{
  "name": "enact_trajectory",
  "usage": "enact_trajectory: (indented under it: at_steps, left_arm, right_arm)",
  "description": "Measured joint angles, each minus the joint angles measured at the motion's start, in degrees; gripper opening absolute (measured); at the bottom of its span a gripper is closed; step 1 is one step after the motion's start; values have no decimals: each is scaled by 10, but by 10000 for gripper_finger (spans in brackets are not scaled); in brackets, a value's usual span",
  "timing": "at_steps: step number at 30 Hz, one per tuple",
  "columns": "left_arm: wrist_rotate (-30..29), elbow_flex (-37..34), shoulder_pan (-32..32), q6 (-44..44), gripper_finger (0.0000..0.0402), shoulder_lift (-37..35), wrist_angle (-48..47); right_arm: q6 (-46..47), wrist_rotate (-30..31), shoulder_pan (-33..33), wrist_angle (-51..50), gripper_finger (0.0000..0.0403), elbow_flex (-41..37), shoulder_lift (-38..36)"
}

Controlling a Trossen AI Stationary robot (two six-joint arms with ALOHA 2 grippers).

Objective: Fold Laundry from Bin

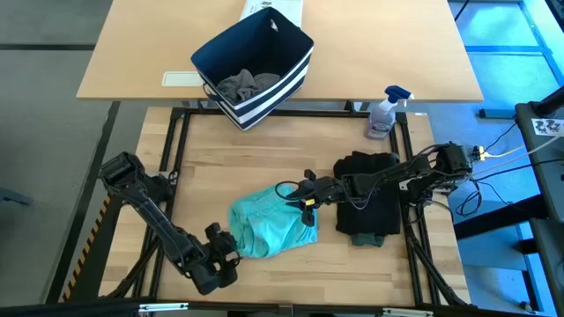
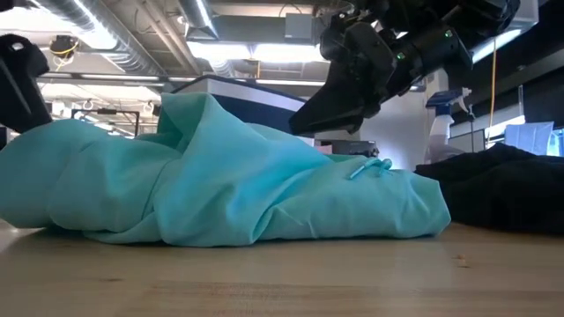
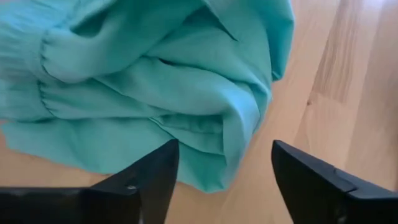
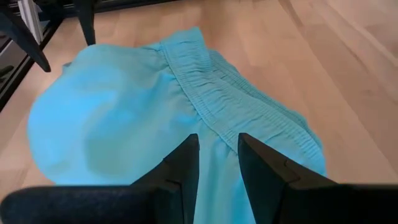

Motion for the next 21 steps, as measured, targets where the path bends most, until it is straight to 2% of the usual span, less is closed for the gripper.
enact_trajectory:
  at_steps: [4, 8, 16, 21]
  left_arm:
    - [16, 0, 3, -3, 272, 5, 21]
    - [13, 0, 20, 3, 276, 19, 52]
    - [36, -1, 62, 63, 277, 51, 127]
    - [31, -1, 78, 120, 276, 51, 193]
  right_arm:
    - [0, -3, 0, 0, 113, 0, 0]
    - [0, -13, 0, 3, 113, 0, 0]
    - [0, -24, 0, 2, 113, 0, 0]
    - [0, -24, 0, 2, 113, 0, 0]
